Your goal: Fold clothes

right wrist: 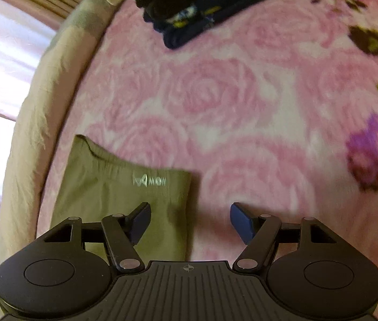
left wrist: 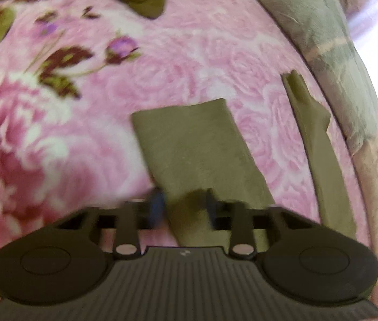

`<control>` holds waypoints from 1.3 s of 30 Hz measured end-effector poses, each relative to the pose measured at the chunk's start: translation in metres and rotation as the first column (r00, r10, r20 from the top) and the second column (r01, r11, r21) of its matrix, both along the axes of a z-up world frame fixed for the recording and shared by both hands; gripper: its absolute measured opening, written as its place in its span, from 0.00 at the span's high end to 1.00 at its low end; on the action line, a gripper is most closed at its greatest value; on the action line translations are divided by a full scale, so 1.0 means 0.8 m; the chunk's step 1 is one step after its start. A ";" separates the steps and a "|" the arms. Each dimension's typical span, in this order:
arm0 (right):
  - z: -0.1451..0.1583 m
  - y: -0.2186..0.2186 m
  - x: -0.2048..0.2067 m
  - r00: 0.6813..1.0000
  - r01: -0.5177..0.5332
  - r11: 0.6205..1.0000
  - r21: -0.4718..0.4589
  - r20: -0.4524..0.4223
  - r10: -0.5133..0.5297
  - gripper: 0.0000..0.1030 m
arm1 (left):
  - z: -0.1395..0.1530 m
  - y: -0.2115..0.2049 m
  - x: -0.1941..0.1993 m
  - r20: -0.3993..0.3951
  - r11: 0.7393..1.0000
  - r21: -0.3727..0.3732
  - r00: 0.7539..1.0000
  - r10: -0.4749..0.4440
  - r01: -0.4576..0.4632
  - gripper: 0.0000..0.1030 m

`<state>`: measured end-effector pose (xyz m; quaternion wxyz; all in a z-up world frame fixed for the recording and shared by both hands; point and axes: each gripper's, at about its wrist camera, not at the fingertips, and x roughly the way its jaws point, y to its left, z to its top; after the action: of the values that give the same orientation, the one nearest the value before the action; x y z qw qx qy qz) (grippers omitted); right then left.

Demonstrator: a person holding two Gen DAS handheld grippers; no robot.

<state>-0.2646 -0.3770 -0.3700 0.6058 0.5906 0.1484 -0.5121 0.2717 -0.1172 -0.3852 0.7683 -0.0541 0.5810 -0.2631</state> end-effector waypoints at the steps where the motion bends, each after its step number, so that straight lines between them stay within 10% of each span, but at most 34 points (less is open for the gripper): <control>1: -0.002 -0.004 0.000 1.000 -0.017 1.000 -0.017 -0.008 0.017 0.44 | 0.003 -0.001 0.000 0.014 1.000 0.004 1.000 -0.016 0.016 0.99; 3: -0.007 -0.012 0.001 0.999 -0.039 0.999 -0.021 -0.032 0.038 0.81 | 0.011 0.000 -0.002 0.050 0.999 0.013 0.997 -0.053 0.052 0.99; 6: -0.008 -0.016 0.000 0.997 -0.075 0.997 -0.018 0.007 0.075 0.94 | 0.033 0.006 -0.008 0.125 0.991 0.046 0.984 -0.129 0.124 0.99; 11: 0.004 -0.012 -0.002 0.992 -0.125 0.992 -0.034 0.023 0.126 0.94 | 0.039 0.021 -0.010 0.124 0.987 0.060 0.980 -0.158 0.152 0.98; 15: -0.004 -0.007 -0.006 0.995 -0.093 0.996 0.016 0.024 0.093 0.54 | 0.024 0.025 -0.012 0.079 0.993 0.050 0.991 -0.109 0.105 0.98; 18: -0.012 -0.008 -0.006 0.993 -0.088 0.996 0.006 0.076 0.087 0.54 | 0.012 0.023 -0.015 0.071 0.994 0.060 0.993 -0.099 0.094 0.98; 21: -0.022 -0.018 0.000 0.991 -0.087 0.996 -0.015 0.103 0.088 0.54 | 0.005 0.018 -0.016 0.085 0.991 0.081 0.990 -0.116 0.109 0.99; 23: -0.024 -0.028 0.007 0.990 -0.106 0.994 -0.003 0.092 0.106 0.97 | 0.007 0.017 -0.016 0.101 0.987 0.091 0.985 -0.142 0.133 0.99; 39: 0.077 0.036 -0.035 0.968 -0.251 0.968 0.010 -0.016 0.251 0.96 | 0.105 0.124 0.011 0.219 0.966 0.127 0.943 -0.250 0.227 0.99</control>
<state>-0.2923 -0.3479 -0.3082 0.6620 0.5650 0.2294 -0.4358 0.2806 -0.0182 -0.3012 0.7954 0.0867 0.5014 -0.3293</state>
